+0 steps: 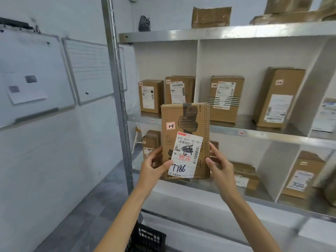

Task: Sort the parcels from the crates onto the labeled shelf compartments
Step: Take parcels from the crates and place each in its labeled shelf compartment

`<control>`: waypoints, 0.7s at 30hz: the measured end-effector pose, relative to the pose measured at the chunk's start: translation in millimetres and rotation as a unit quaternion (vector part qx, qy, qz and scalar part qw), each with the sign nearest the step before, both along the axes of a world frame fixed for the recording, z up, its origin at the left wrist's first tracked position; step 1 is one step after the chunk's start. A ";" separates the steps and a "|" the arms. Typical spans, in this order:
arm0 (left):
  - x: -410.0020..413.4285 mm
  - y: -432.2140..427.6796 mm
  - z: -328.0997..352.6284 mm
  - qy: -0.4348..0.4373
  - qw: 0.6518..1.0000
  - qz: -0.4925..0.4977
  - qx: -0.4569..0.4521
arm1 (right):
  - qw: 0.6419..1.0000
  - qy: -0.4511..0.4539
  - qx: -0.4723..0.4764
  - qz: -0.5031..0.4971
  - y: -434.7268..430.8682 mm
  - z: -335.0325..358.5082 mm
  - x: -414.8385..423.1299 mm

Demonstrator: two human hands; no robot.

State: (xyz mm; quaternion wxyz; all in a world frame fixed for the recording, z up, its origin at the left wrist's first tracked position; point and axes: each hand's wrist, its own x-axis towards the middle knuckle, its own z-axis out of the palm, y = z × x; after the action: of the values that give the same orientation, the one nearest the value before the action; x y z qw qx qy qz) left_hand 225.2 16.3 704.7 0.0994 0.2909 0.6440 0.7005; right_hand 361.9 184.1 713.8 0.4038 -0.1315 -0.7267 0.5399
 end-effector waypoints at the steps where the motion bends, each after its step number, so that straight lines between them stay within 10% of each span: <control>1: 6.3 6.7 -1.0 -0.006 1.000 -0.011 0.006 | 1.000 -0.001 -0.001 -0.012 1.9 3.0 8.6; 21: 199.6 135.9 -13.6 -0.064 0.963 -0.261 0.019 | 0.956 -0.028 0.020 -0.293 0.6 -9.8 240.2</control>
State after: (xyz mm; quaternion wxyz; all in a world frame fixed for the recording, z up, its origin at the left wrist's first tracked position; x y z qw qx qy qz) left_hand 424.8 152.2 691.1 0.3138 0.4055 0.5244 0.6798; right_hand 602.1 184.6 704.1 0.5261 -0.3454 -0.6781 0.3795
